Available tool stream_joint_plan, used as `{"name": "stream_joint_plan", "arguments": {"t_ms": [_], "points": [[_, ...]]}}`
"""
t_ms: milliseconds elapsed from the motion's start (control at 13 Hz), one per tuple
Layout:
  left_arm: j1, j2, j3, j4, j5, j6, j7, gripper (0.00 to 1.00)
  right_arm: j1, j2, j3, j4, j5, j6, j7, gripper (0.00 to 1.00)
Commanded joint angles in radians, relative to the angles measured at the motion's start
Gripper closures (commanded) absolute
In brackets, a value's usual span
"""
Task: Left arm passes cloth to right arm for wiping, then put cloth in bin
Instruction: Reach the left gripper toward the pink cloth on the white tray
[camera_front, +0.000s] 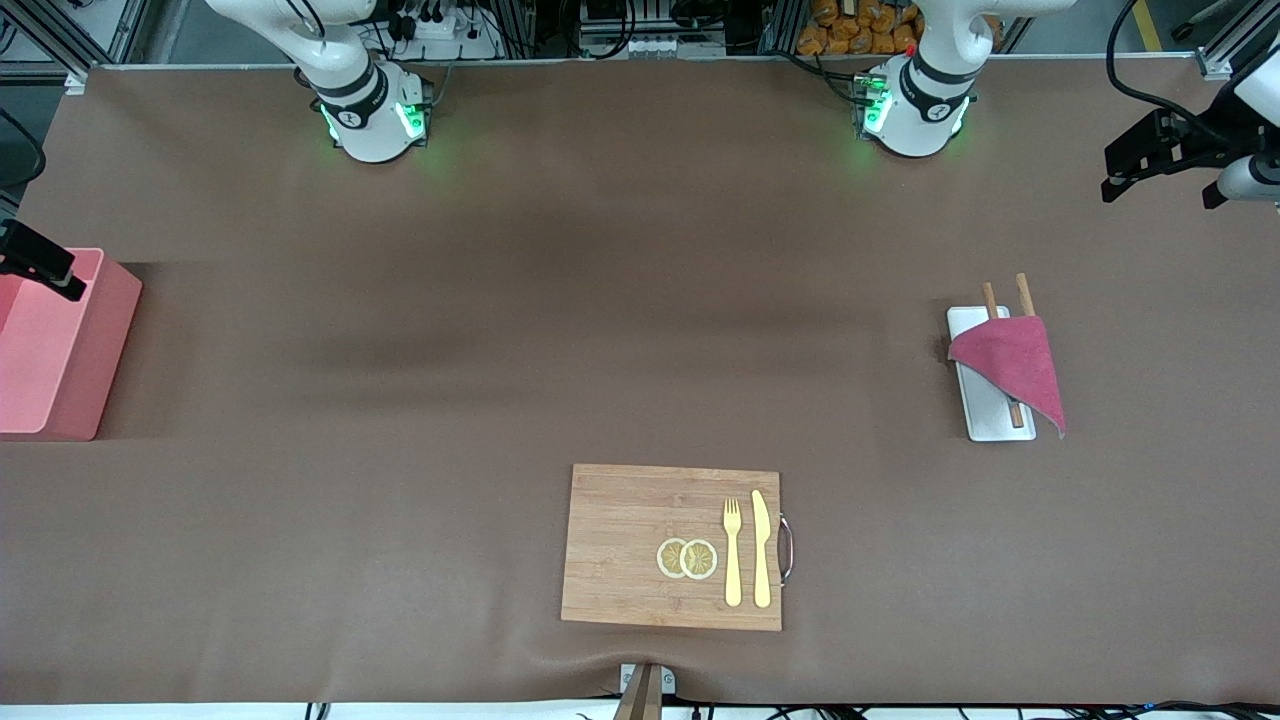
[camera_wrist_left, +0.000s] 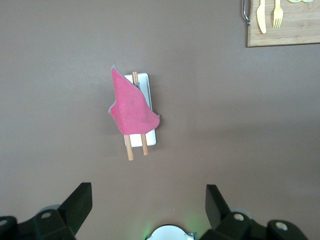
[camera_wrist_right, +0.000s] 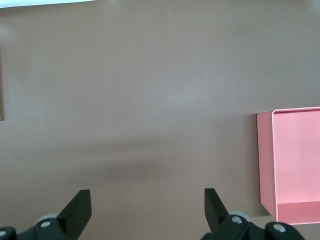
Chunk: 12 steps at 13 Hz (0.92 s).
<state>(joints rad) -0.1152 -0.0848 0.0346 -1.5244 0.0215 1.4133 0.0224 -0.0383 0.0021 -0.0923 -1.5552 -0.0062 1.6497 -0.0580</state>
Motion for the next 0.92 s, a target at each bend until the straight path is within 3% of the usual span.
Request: {"name": "stream_joint_plan", "arguments": {"t_ms": [0,462,846], "points": [[0.0,-0.006,-0.001,0.0,-0.015,-0.008,0.019,0.0,-0.002,-0.016,-0.001,-0.011,0.0,0.001,-0.005,0.0],[-0.001,0.048,0.001,-0.002,-0.009,-0.008,0.001,0.0,-0.002,-0.016,-0.001,-0.011,0.0,0.001,-0.003,0.0],[0.009,0.244,0.001,-0.002,-0.012,0.059,0.077,0.0,-0.002,-0.016,-0.001,-0.011,0.0,-0.001,-0.005,0.0]]}}
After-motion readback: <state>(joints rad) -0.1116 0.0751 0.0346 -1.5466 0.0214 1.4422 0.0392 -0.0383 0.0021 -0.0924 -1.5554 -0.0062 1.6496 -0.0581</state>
